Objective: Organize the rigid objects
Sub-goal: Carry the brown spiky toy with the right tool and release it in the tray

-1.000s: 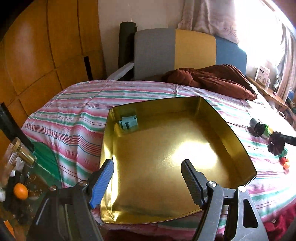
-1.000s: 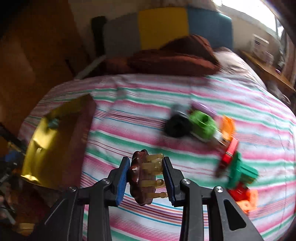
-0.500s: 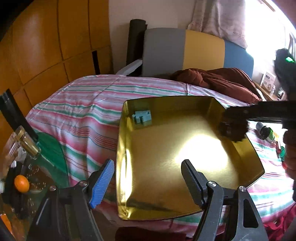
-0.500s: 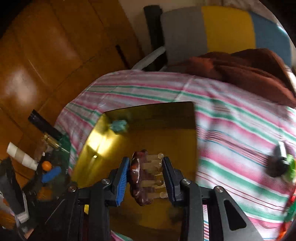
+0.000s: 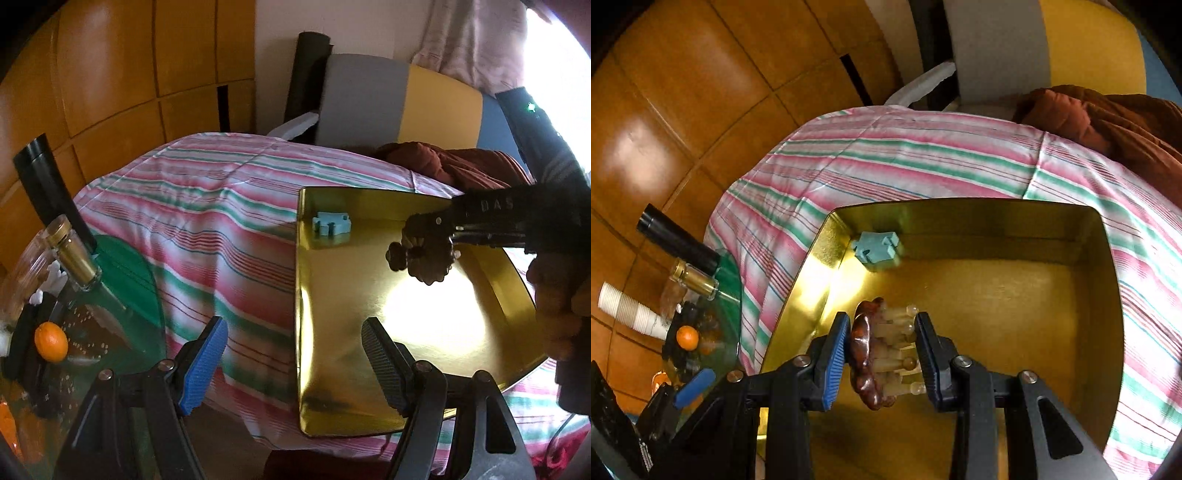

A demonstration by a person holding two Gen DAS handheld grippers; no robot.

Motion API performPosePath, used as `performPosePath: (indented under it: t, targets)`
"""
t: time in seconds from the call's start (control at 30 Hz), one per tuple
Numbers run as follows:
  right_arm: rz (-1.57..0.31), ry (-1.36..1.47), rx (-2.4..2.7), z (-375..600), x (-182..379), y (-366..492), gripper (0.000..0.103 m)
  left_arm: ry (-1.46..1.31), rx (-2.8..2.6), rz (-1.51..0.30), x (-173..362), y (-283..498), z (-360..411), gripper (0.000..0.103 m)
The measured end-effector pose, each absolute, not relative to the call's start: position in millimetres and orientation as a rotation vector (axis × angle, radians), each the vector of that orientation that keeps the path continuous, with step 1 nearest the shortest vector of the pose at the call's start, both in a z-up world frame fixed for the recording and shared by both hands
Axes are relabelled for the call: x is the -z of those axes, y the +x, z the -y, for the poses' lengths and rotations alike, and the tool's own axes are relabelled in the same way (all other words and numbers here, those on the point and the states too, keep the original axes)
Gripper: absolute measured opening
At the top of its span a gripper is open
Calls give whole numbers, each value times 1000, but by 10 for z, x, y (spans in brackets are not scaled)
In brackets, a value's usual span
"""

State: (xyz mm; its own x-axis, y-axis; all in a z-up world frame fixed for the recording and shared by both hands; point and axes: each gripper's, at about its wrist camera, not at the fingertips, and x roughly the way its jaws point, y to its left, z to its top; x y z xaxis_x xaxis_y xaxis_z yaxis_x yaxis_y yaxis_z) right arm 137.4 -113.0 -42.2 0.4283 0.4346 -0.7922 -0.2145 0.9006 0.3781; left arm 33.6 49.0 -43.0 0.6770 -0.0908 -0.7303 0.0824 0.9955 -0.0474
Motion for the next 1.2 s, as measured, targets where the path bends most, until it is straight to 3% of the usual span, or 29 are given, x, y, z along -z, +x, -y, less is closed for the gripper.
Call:
performPosePath:
  t: [0.73,1.2]
  targets:
    - [-1074,215,-375,884,548,1601,35,-32,77,-832,453,351,-603,76]
    - [-1166,382,-404,657,828,2052,36,-55,55,-852,536,417,-712,76]
